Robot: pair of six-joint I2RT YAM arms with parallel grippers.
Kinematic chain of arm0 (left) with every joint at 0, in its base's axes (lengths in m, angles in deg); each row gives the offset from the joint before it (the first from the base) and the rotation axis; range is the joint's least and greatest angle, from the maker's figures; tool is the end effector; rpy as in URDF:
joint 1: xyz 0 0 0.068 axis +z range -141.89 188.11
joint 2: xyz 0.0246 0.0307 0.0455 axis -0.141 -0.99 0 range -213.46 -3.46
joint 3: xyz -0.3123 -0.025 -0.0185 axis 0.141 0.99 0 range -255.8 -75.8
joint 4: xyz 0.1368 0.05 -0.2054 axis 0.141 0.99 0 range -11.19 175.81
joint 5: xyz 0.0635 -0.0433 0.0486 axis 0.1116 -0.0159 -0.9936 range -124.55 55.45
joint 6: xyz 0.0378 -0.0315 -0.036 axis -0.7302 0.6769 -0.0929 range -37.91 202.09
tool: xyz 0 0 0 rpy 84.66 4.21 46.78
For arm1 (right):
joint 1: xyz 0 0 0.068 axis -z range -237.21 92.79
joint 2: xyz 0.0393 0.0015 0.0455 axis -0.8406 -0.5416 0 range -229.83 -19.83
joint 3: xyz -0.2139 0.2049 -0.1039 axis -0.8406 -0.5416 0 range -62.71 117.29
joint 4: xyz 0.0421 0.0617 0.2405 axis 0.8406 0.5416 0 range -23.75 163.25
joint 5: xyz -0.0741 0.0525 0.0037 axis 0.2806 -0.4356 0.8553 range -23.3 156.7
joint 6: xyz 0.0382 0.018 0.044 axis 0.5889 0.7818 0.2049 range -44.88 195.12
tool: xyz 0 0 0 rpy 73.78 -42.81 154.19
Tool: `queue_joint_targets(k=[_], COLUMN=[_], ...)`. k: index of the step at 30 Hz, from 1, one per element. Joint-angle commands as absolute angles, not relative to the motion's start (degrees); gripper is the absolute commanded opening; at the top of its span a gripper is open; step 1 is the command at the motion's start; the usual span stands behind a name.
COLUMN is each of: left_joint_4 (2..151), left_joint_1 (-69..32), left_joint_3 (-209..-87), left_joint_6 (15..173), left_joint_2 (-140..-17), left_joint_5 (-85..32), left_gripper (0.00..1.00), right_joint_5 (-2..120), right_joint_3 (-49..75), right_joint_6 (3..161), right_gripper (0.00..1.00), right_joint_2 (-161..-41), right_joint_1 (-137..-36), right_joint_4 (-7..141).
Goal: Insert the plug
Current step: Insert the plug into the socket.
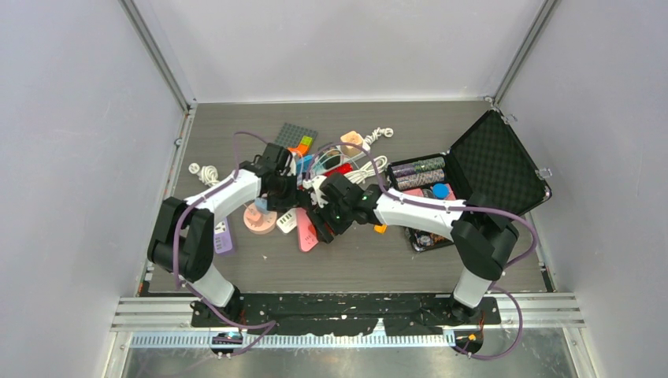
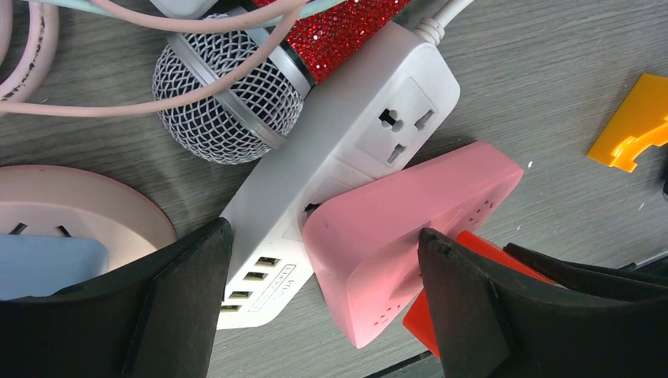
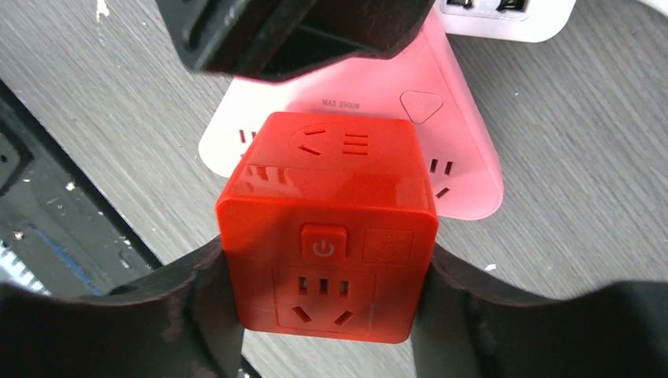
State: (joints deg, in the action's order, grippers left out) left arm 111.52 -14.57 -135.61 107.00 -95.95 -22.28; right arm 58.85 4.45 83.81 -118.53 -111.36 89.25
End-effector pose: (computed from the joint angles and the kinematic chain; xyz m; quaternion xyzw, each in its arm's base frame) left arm 0.2847 -0.1295 0.2355 0.0039 0.9717 -0.1811 0.1518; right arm 0.2098 0.3010 0.2476 -0.3865 0.8684 0.2141 0.2253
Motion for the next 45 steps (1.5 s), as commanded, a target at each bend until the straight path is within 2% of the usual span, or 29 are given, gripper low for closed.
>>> queue_joint_targets(k=[1,2,3,5,14,21,28,33,38,41,45], left_joint_4=[111.95,111.68,111.47,110.86,102.46,101.1,103.08,104.33,103.51,102.31,100.98], left_joint_1=[-13.33,-13.12,-12.94,-12.46,-9.5,-9.41,-9.45,-9.47,-9.47,-9.47,-9.47], left_joint_3=[-137.22,-137.1,-137.05,-136.91,-133.02,-131.85,-130.58,-130.05,-128.72,-127.49,-125.46], left_joint_6=[106.55,106.75,106.91,107.27,111.1,111.0,108.28,107.63,108.66,109.12,109.68], left_joint_2=[-95.82,-95.56,-95.27,-94.47,-90.51,-89.6,-91.84,-93.87,-96.72,-97.47,-97.59], left_joint_5=[-20.18,-19.74,-19.16,-18.18,-12.84,-17.1,-23.24,-23.11,-19.96,-18.47,-16.53], left_gripper=[0.84,0.85,0.85,0.85,0.87,0.87,0.86,0.87,0.75,0.66,0.58], right_joint_5=[62.23,62.67,63.54,64.84,73.96,78.73,76.6,73.47,70.57,70.1,70.24], right_joint_3=[1.12,-0.21,-0.92,-3.19,-13.58,-16.62,-12.2,-6.47,0.21,2.12,3.95], right_joint_6=[83.61,83.5,83.49,83.28,82.39,82.82,83.66,83.85,84.17,84.52,84.75], right_gripper=[0.29,0.26,0.16,0.07,0.05,0.05,0.05,0.06,0.05,0.05,0.05], right_joint_2=[-116.79,-116.47,-116.27,-115.28,-112.65,-112.86,-114.24,-117.19,-119.83,-120.95,-122.75], right_joint_1=[-112.8,-113.14,-113.3,-113.82,-115.91,-117.47,-117.42,-117.16,-116.07,-115.56,-115.29], right_joint_4=[82.5,80.75,79.78,76.93,64.62,58.94,62.33,69.87,78.29,80.22,82.07])
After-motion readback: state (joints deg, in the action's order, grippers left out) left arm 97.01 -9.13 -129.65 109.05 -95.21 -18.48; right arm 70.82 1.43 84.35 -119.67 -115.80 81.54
